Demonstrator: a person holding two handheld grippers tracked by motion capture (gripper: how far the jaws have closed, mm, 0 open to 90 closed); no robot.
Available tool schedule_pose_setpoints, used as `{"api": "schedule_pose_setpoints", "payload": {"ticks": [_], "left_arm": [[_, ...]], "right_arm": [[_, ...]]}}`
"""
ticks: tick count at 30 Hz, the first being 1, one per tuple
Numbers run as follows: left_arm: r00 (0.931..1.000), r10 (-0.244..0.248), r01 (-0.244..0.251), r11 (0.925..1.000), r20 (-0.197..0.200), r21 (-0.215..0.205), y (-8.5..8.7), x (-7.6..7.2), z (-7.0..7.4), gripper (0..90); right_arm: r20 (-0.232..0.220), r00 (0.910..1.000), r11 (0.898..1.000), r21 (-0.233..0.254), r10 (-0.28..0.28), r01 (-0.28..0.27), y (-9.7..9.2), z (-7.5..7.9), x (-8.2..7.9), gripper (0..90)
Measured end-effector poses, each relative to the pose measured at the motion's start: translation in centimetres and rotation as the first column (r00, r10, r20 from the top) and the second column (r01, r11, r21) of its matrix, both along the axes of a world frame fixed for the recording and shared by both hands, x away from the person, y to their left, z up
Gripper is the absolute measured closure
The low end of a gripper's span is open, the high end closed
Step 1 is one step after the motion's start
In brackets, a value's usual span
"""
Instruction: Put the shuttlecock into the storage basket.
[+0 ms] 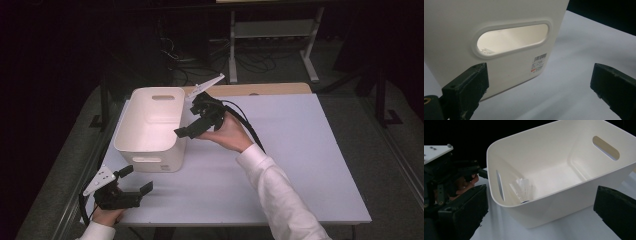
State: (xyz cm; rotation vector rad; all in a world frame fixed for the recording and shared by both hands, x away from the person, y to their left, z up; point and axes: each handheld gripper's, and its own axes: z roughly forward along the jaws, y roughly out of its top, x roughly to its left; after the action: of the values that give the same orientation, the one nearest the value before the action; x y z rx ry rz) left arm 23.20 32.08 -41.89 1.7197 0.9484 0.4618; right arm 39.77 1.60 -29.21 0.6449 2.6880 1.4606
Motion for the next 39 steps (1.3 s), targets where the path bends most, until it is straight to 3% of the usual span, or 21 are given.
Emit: {"api": "schedule_pose_setpoints", "payload": {"ticks": [4,5,8,11,28,39], "left_arm": [[1.0000,0.003,-0.003,1.0000,0.002,-0.005,0.0,-0.1,0.0,1.4],[1.0000,0.003,-0.003,1.0000,0.002,-0.005,0.0,-0.1,0.0,1.4],[1.0000,0.009,-0.009,0.9996,0.004,-0.027,-0.2,0.0,0.0,1.4],[1.0000,0.003,-0.003,0.9999,0.004,-0.011,0.0,0.0,0.0,1.4],[1.0000,0.006,-0.006,1.0000,-0.002,-0.006,-0.1,0.0,0.0,1.4],[0.9999,0.011,-0.011,0.9999,0.002,-0.007,0.0,-0.1,0.0,1.4]], "right_arm": [[0.001,0.9999,1.000,0.013,-0.010,0.010,-0.7,0.0,-0.3,0.0],[-0.023,0.9996,0.999,0.031,-0.014,0.015,-0.8,0.0,-0.5,0.0],[-0.013,0.9998,0.999,0.038,-0.016,0.017,-1.2,-0.2,-0.5,0.0],[-0.015,0.9996,0.999,0.042,-0.026,0.026,-1.8,-0.6,-0.3,0.0],[-0.007,0.9981,0.998,0.022,-0.061,0.061,-4.1,-1.4,-0.7,0.0],[-0.014,0.9956,0.995,0.038,-0.093,0.093,-6.1,-2.7,-0.8,0.0]]}}
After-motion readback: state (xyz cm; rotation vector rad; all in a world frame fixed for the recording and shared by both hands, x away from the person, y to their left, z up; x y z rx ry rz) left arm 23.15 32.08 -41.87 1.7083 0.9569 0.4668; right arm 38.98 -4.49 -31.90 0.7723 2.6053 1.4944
